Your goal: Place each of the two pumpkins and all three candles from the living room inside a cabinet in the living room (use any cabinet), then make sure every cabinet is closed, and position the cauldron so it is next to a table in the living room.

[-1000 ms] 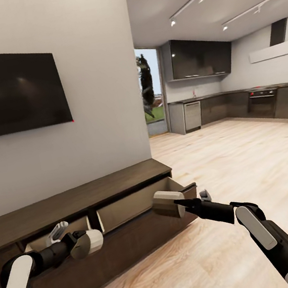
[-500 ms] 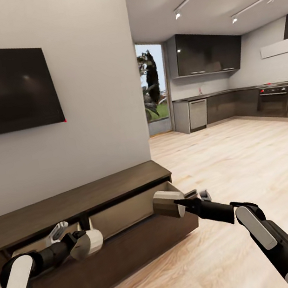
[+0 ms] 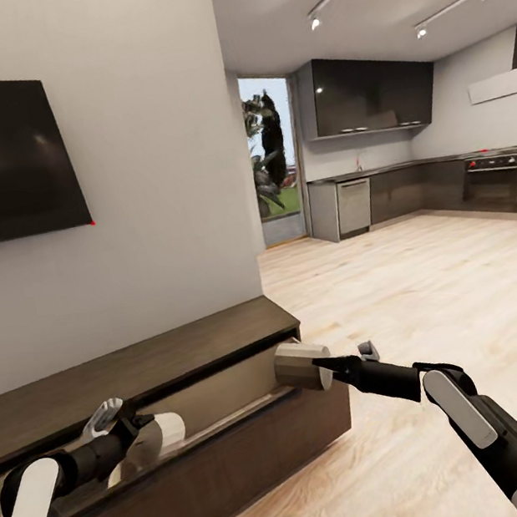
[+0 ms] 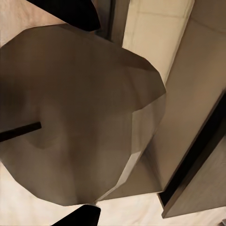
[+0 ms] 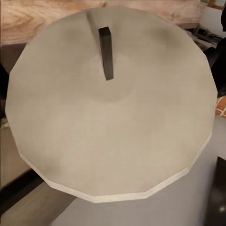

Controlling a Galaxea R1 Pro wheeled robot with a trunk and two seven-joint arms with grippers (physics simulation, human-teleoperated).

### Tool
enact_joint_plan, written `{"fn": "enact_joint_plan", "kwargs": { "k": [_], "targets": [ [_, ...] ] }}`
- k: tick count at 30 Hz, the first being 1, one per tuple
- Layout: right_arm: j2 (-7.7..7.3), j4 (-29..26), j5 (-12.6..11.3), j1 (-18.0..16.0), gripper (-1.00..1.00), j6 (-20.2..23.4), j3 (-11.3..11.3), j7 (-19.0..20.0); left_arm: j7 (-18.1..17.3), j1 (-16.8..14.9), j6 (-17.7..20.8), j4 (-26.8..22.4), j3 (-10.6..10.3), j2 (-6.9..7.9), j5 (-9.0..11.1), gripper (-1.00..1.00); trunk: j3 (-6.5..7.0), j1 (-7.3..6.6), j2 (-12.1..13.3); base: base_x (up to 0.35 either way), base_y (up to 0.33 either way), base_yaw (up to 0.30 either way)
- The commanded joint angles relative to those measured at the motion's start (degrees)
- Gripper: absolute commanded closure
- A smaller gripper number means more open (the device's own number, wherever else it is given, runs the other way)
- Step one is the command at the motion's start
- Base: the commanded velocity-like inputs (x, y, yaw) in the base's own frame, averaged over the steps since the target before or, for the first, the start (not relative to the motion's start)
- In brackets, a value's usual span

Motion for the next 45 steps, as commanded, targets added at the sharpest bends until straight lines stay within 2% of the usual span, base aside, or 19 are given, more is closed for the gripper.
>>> {"fn": "enact_joint_plan", "kwargs": {
  "k": [1,20,27,28,32,33,35,42,45],
  "targets": [
    [-0.03,0.0,-0.5,0.0,1.00,0.3,0.0,0.1,0.7,0.0,0.1,-0.1,0.0,-0.02,0.9,1.00,-0.06,0.01,0.0,0.262,-0.009,0.010],
    [0.03,0.0,-0.4,0.0,1.00,0.3,0.0,-0.2,0.7,0.0,0.1,-0.1,0.0,-0.09,0.9,1.00,-0.05,0.01,0.0,0.245,-0.135,0.259],
    [0.19,-0.4,-0.2,0.0,1.00,0.3,0.1,-4.4,0.7,0.0,0.1,-0.1,0.0,-0.09,0.9,1.00,-0.05,0.01,0.0,0.187,-0.163,0.290],
    [0.18,-0.4,-0.2,0.0,1.00,0.3,0.2,-5.4,0.7,0.0,0.1,-0.1,0.0,-0.07,0.9,1.00,-0.05,0.01,0.0,0.067,-0.060,0.290],
    [0.37,-2.4,-0.2,0.0,1.00,0.3,0.6,-14.7,0.7,0.0,0.2,-0.1,0.0,-0.01,0.9,1.00,-0.05,0.01,0.0,0.020,-0.018,0.290],
    [0.45,-3.6,-0.2,0.0,1.00,0.3,0.6,-18.3,0.7,0.0,0.2,-0.1,0.0,0.00,0.9,1.00,-0.05,0.01,0.0,0.005,-0.004,0.290],
    [0.53,-4.4,-0.2,0.0,1.00,0.4,0.5,-22.1,0.7,0.0,0.2,-0.1,0.0,-0.05,0.9,1.00,-0.05,0.01,0.0,0.002,-0.002,0.290],
    [0.57,-5.2,-0.2,0.0,1.00,0.9,0.5,-28.3,0.7,0.0,0.2,-0.1,-0.4,0.27,0.8,1.00,-0.17,0.01,0.0,0.000,-0.015,0.280],
    [0.56,-5.6,-0.3,0.0,1.00,1.8,0.5,-29.2,0.7,0.0,0.2,-0.3,-1.0,0.01,0.7,1.00,-0.30,0.01,0.0,0.000,-0.135,0.253]
  ]
}}
